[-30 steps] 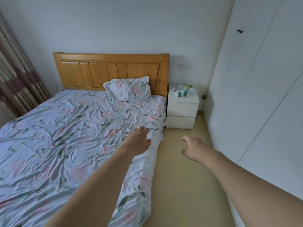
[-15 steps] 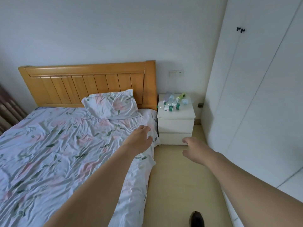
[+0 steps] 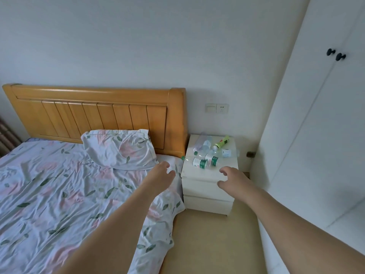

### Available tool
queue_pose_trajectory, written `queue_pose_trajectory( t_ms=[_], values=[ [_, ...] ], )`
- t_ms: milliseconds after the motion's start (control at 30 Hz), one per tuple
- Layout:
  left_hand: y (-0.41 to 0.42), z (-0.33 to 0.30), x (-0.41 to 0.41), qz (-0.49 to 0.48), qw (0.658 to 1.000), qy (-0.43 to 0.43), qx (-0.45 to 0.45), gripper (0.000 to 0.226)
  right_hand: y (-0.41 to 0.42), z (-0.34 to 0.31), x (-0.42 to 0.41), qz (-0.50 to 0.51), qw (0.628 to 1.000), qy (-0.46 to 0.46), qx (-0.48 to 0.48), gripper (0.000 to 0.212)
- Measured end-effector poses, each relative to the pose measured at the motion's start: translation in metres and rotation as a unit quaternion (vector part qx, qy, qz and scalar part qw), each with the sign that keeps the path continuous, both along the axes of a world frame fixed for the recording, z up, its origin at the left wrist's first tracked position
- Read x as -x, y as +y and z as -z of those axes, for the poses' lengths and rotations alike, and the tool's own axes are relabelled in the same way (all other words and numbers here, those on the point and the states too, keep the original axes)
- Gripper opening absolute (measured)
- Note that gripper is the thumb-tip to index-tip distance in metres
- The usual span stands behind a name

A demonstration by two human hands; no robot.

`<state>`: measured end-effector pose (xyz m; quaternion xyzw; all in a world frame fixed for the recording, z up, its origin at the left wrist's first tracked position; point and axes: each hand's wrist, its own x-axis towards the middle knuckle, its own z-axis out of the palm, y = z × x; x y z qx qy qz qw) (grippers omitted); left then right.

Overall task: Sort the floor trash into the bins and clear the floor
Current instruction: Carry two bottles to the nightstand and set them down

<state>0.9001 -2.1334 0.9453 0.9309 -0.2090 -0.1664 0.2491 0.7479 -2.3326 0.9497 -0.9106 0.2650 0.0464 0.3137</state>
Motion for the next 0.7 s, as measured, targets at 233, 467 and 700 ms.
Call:
queue_pose_trajectory(
  t_ms=[233,467,700],
  values=[
    [-0.114,0.063,-0.143,-0.182,0.946,0.243,0.118,0.023,-0.107,0.046,-0.154,0.0,0.999,0.054,0.004,0.051],
    [-0.237,0.17,-0.309,-0.267,0.882,0.376,0.095,0.021,-0.199,0.146,-0.357,-0.031,0.991,0.128,0.027,0.039],
    [-0.297,0.295,-0.421,-0.298,0.869,0.395,0.025,0.031,-0.259,0.26,-0.495,-0.108,0.967,0.205,0.105,0.029]
  ],
)
